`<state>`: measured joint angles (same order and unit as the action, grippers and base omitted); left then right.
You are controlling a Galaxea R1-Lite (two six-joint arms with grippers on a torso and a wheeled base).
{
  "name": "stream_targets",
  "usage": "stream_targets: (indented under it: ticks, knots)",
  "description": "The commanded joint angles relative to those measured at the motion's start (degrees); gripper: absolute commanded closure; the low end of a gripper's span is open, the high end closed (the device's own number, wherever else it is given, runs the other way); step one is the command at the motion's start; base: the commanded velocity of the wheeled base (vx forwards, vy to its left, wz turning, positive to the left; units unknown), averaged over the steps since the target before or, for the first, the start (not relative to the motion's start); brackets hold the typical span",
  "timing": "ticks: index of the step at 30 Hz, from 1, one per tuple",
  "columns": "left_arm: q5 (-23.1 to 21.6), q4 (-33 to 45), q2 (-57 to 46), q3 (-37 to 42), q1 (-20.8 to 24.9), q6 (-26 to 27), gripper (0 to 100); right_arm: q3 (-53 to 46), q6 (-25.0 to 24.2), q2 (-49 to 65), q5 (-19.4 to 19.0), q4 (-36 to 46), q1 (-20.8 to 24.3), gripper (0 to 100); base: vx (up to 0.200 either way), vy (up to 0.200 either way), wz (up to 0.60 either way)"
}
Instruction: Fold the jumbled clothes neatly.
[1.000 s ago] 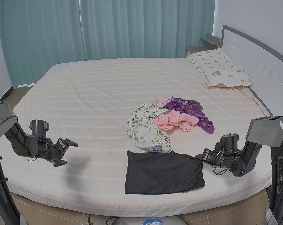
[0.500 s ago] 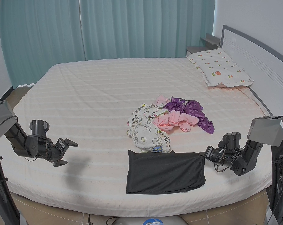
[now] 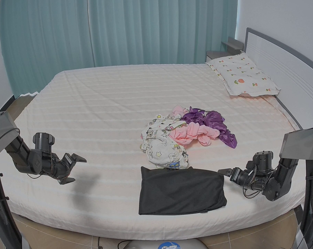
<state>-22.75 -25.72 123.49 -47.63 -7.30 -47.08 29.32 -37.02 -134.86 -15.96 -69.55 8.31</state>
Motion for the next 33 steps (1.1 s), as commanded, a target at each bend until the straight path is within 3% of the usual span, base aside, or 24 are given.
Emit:
stream_targets:
  ticks: [1, 3, 9, 19, 20, 33]
  knots:
    - [-0.02, -0.03, 0.08, 0.08, -0.08, -0.03, 0, -12.79, 6.09, 4.35, -4.87, -4.19, 1.09, 0, 0.0, 0.0, 0.0]
    - [-0.02, -0.03, 0.08, 0.08, 0.01, -0.03, 0, -16.31, 8.28, 3.56, -5.49, -7.09, 1.71, 0, 0.0, 0.0, 0.0]
    - [0.07, -0.03, 0.08, 0.08, 0.01, -0.03, 0, -18.77, 8.19, -0.75, -4.87, -14.83, 5.05, 0, 0.0, 0.0, 0.0]
    - [0.07, -0.03, 0.08, -0.01, 0.01, -0.03, 0, -21.67, 8.46, -2.33, -4.43, -16.5, 6.54, 0, 0.0, 0.0, 0.0]
    - [0.07, -0.03, 0.08, -0.01, 0.01, -0.03, 0, -21.58, 8.55, -2.33, -4.26, -16.67, 6.54, 100, 0.0, 0.0, 0.0]
    - [0.07, -0.03, 0.08, -0.01, 0.01, -0.03, 0, -22.81, 8.72, -2.68, -3.99, -18.26, 4.96, 100, 0.0, 0.0, 0.0]
